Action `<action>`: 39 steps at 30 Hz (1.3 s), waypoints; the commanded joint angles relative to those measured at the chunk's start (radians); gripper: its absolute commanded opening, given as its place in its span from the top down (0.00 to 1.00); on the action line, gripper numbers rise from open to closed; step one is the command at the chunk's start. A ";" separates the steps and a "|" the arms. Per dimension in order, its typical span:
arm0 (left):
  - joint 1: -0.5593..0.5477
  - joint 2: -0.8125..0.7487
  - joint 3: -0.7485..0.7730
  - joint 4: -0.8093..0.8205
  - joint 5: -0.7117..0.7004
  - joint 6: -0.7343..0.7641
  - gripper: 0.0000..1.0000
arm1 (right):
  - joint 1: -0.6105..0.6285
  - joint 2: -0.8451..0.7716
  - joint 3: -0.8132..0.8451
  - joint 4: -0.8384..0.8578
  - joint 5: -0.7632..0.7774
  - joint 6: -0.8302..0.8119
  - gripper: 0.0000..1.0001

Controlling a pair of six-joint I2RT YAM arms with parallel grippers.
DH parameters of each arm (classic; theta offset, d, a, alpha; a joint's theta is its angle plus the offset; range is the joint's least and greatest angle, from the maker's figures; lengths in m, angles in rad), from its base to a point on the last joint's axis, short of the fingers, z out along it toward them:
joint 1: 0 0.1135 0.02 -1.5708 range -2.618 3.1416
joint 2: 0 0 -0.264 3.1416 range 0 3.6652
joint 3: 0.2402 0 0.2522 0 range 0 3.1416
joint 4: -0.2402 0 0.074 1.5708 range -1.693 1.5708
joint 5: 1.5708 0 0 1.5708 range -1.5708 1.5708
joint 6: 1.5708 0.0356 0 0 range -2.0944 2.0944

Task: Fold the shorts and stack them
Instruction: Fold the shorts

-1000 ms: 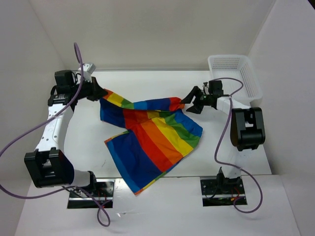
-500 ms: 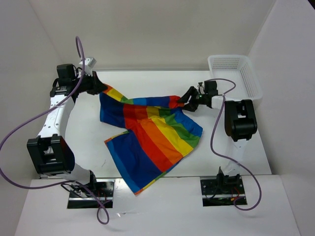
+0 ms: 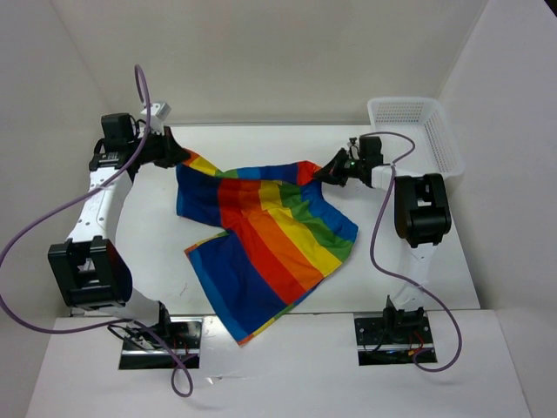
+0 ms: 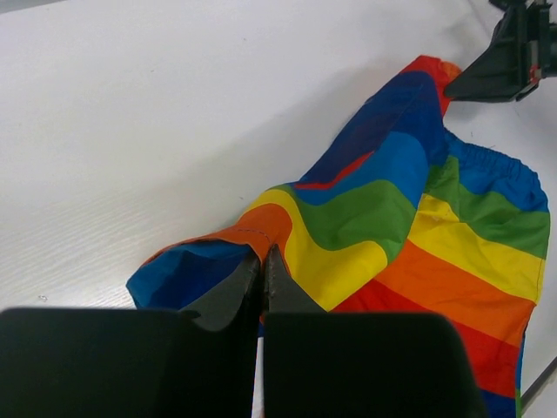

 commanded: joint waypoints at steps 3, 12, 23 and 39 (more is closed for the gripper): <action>-0.001 0.057 0.048 0.048 0.003 0.005 1.00 | 0.009 -0.035 0.114 -0.041 0.070 -0.041 1.00; 0.027 0.362 0.474 0.057 -0.108 0.005 1.00 | 0.000 0.030 0.370 -0.106 0.111 0.020 1.00; -0.010 0.796 1.390 -0.313 -0.099 0.005 1.00 | 0.029 0.193 0.743 -0.282 0.076 0.048 1.00; -0.072 0.196 0.335 0.050 -0.023 0.005 1.00 | -0.081 -0.080 0.377 -0.383 0.002 -0.133 1.00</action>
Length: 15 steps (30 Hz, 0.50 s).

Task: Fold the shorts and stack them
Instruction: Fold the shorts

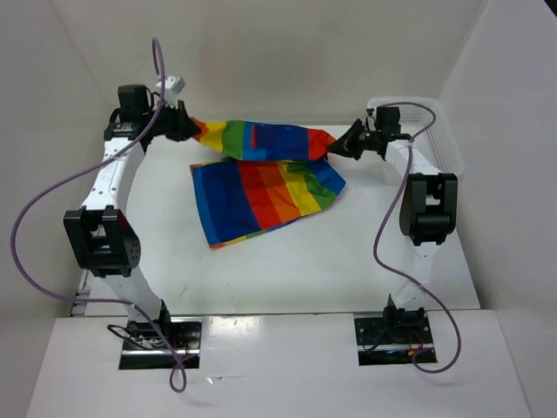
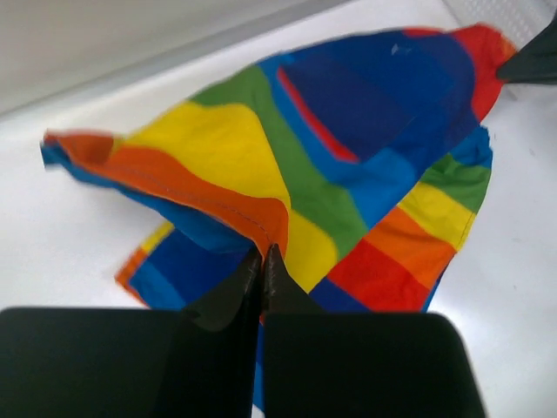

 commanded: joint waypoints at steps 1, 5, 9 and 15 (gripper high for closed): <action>0.022 -0.146 -0.170 0.126 0.038 0.005 1.00 | -0.028 -0.132 -0.069 -0.065 -0.049 -0.097 1.00; 0.042 -0.324 -0.421 0.122 0.038 0.005 1.00 | -0.070 -0.219 -0.178 -0.076 -0.074 -0.148 1.00; 0.053 -0.453 -0.567 0.112 0.048 0.005 1.00 | -0.098 -0.316 -0.350 -0.076 -0.083 -0.148 1.00; 0.053 -0.622 -0.790 0.083 0.044 0.005 1.00 | -0.117 -0.466 -0.569 -0.088 -0.071 -0.166 1.00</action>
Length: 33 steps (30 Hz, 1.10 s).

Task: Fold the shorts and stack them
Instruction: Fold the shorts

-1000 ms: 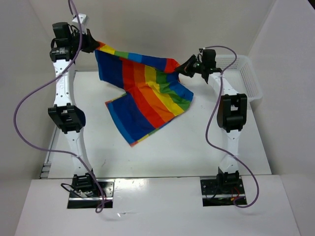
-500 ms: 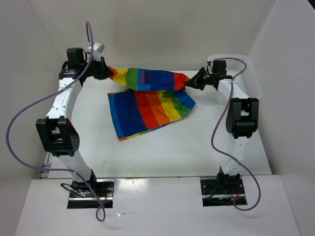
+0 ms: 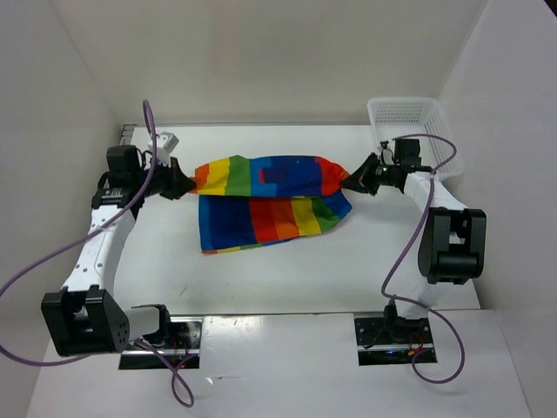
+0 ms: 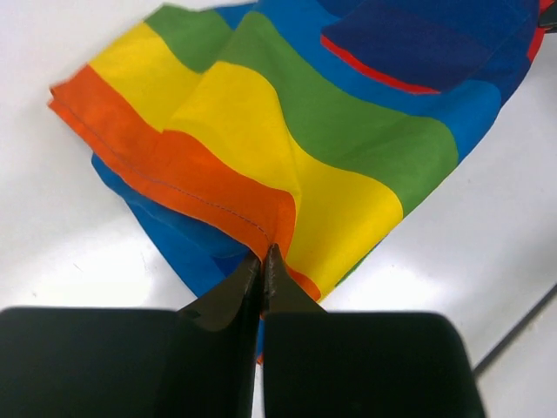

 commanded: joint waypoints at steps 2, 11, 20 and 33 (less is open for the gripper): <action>0.007 -0.098 -0.100 0.001 0.005 0.007 1.00 | -0.028 -0.122 -0.138 -0.025 0.026 -0.030 1.00; 0.007 -0.212 -0.312 -0.051 -0.041 0.007 1.00 | -0.037 -0.271 -0.328 -0.087 0.067 -0.030 1.00; 0.007 -0.261 -0.401 -0.069 -0.086 0.007 1.00 | -0.037 -0.338 -0.428 -0.107 0.121 -0.012 1.00; 0.007 -0.212 -0.433 -0.080 -0.086 0.007 1.00 | -0.037 -0.377 -0.448 -0.146 0.164 0.034 1.00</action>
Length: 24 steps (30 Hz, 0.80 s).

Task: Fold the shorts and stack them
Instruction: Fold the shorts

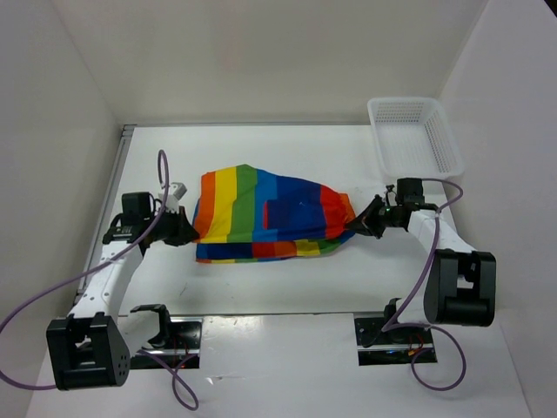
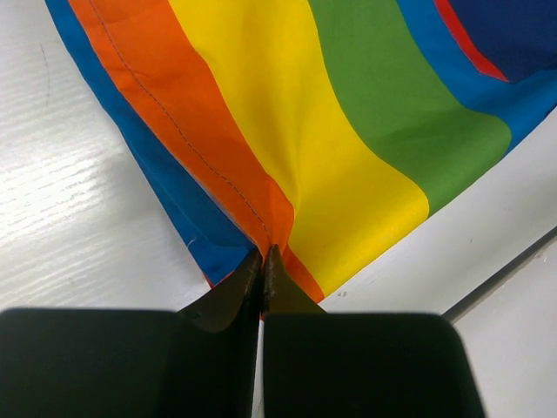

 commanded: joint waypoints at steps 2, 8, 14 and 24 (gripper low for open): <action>0.007 0.037 -0.013 0.003 -0.019 0.007 1.00 | -0.011 -0.046 -0.015 -0.039 0.061 0.017 1.00; 0.007 0.056 -0.004 -0.045 -0.028 0.007 1.00 | -0.011 -0.046 -0.015 -0.073 0.101 0.049 1.00; 0.007 0.094 -0.011 -0.068 -0.025 0.007 0.97 | -0.022 -0.055 -0.025 -0.082 0.121 0.058 1.00; 0.007 0.094 0.147 -0.212 -0.058 0.007 0.00 | -0.022 -0.065 0.035 -0.125 0.194 0.067 0.15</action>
